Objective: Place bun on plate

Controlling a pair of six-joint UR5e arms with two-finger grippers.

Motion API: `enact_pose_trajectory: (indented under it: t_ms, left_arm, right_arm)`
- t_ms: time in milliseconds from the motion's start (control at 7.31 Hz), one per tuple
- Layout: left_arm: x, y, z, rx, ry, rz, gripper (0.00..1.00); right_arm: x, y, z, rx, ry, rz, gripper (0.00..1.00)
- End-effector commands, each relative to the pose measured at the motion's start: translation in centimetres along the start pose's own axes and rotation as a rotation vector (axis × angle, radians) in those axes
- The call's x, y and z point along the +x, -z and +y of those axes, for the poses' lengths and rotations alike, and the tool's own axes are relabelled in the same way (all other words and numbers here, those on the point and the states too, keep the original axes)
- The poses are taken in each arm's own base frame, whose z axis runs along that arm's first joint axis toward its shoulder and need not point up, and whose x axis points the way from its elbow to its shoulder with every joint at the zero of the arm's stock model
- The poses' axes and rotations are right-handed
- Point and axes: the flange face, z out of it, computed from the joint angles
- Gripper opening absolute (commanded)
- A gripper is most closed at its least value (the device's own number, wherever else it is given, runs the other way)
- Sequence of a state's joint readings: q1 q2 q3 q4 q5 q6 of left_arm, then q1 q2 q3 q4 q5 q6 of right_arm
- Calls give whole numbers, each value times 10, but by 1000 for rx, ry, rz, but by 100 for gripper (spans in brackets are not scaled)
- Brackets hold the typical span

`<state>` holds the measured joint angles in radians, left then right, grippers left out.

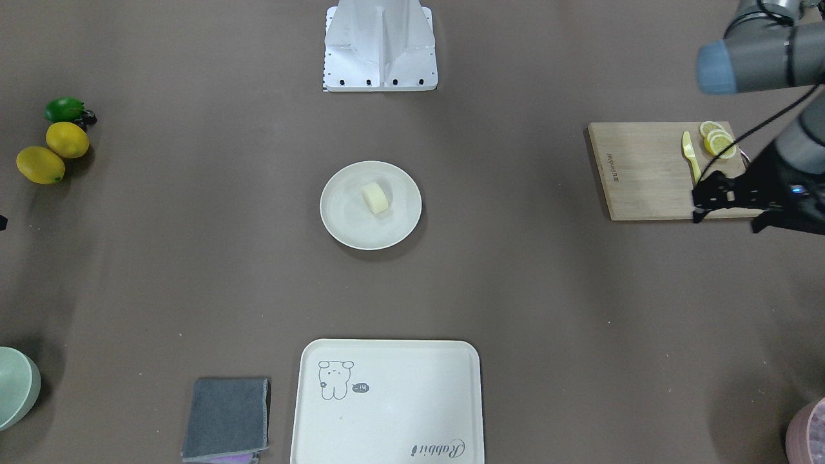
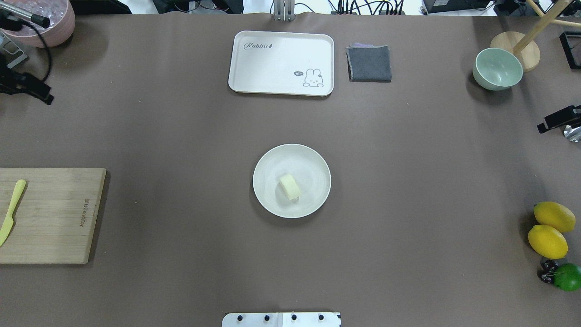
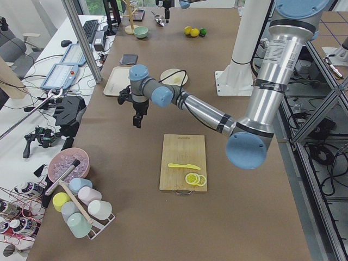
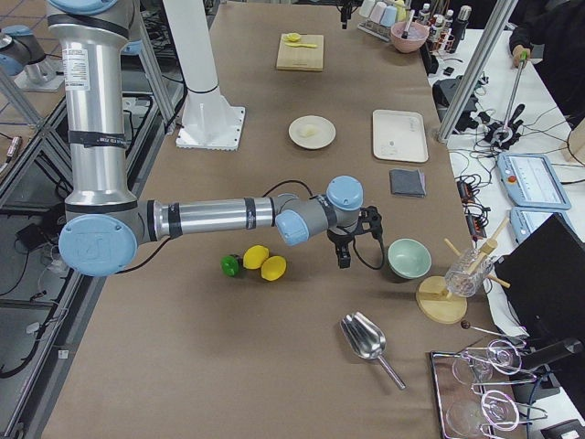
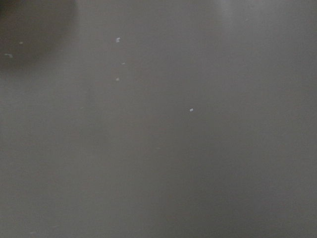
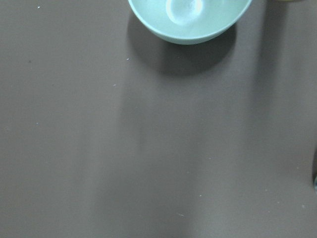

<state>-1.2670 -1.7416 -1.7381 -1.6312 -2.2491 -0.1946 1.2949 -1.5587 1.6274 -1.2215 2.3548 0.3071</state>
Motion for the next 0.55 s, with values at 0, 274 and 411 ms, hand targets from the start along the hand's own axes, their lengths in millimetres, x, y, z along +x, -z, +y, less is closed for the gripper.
enact_pose_trajectory:
  t_ms: [0, 274, 411]
  left_arm:
    - [-133, -6, 69, -64, 21, -25, 97]
    - [-148, -19, 91, -81, 18, -33, 97]
    - [-152, -16, 93, -69, -45, -32, 97]
  right_arm:
    - [38, 19, 4, 15, 27, 26, 100]
    - [45, 19, 6, 14, 39, 27, 100]
    - [45, 18, 8, 13, 37, 27, 100]
